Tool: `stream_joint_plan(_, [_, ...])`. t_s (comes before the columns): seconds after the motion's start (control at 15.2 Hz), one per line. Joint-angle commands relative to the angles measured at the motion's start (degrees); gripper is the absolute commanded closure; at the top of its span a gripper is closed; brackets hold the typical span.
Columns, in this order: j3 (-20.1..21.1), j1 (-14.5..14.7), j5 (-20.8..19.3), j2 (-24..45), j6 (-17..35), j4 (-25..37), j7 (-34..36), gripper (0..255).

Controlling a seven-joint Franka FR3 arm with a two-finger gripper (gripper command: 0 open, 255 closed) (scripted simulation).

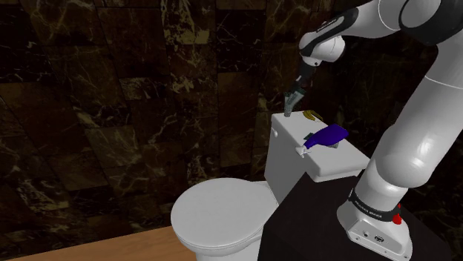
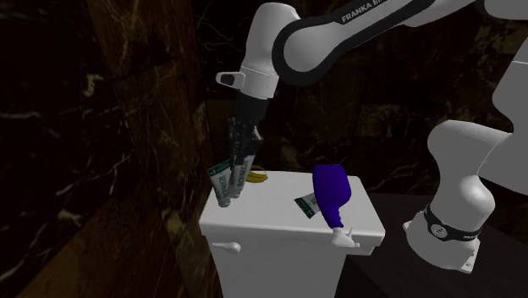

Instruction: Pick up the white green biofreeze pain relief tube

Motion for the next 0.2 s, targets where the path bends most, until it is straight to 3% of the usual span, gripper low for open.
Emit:
stream_joint_plan(0.0, [0.0, -0.1, -0.8, -0.5, -1.5, 1.1, 0.7, 255])
stream_joint_plan(0.13, [0.1, -0.1, -0.8, -0.6, -1.6, 1.2, 0.7, 255])
